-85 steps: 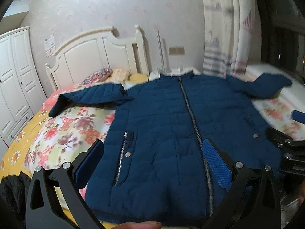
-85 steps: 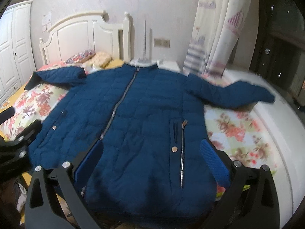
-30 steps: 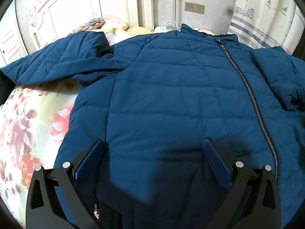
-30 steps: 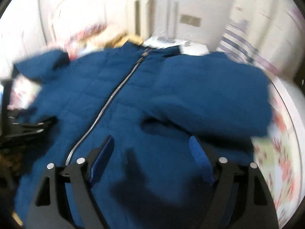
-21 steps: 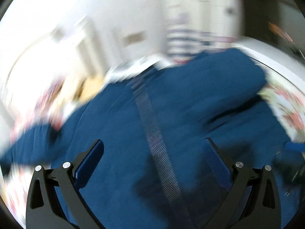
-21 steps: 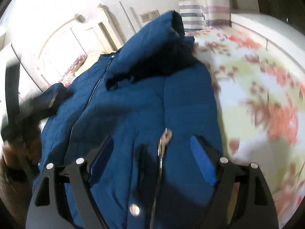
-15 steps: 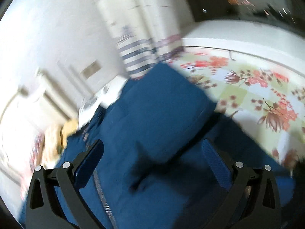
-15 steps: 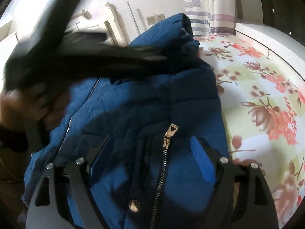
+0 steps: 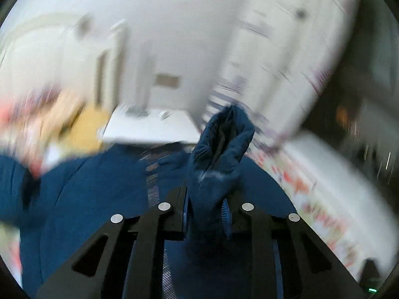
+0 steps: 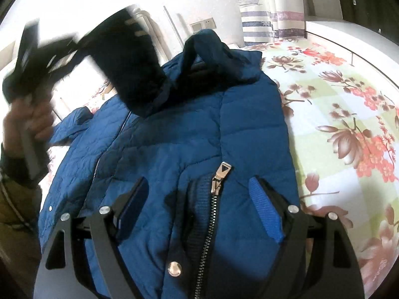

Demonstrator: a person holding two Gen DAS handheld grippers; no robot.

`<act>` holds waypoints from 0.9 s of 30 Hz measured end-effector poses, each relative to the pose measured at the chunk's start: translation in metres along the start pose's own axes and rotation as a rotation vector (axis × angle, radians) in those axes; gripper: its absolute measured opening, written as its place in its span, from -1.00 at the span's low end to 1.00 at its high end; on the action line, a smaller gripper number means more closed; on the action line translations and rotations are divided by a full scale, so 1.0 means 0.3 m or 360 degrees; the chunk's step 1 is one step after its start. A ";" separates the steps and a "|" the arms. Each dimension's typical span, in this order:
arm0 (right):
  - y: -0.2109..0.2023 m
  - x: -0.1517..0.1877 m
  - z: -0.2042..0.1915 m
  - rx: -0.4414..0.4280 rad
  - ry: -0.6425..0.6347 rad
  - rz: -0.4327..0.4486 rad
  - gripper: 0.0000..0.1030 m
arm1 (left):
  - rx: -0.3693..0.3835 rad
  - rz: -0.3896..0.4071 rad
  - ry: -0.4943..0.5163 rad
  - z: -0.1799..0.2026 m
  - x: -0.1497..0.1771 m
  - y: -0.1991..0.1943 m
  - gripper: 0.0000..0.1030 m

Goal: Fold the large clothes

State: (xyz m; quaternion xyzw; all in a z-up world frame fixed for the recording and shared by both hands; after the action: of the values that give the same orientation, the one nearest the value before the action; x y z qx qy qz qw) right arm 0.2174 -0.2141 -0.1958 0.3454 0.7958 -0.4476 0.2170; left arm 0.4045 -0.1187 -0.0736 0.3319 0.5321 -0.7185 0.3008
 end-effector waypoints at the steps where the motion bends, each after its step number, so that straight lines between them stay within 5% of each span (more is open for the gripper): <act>1: 0.000 0.001 -0.002 0.0000 0.0001 -0.0003 0.59 | 0.0007 -0.0045 -0.0102 -0.090 0.010 0.000 -0.49; 6: 0.008 -0.002 0.004 0.0029 -0.0010 -0.0025 0.60 | -0.0094 -0.0377 -0.0508 -0.509 0.230 0.074 -0.48; 10: -0.004 -0.008 0.004 0.0094 -0.0020 -0.0026 0.60 | 0.0109 -0.0494 -0.0868 -0.636 0.346 0.129 -0.48; 16: -0.060 -0.181 0.019 0.0386 -0.0256 0.0050 0.60 | 0.0108 -0.0326 -0.0728 -0.583 0.306 0.125 -0.56; 22: 0.215 -0.325 0.126 0.0650 -0.0576 -0.0270 0.57 | 0.0076 -0.0087 -0.0809 -0.675 0.254 0.052 -0.66; 27: 0.263 -0.360 0.246 0.0731 -0.0368 -0.0228 0.83 | 0.0106 -0.0214 -0.0803 -0.664 0.288 0.069 -0.65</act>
State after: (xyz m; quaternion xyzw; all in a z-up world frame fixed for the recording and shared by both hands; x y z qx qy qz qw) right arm 0.3510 -0.2877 -0.2067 0.2750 0.6656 -0.6672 0.1900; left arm 0.4003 0.0614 -0.1968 0.1159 0.4372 -0.8140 0.3644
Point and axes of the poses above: each gripper's, at about its wrist camera, not at the fingertips, and y roughly the way its jaws point, z to its right, x to its underside, the point moved 9 cm from there along y, roughly the way its jaws point, and after that the axes turned 15 degrees about -x, right-handed, at the moved point
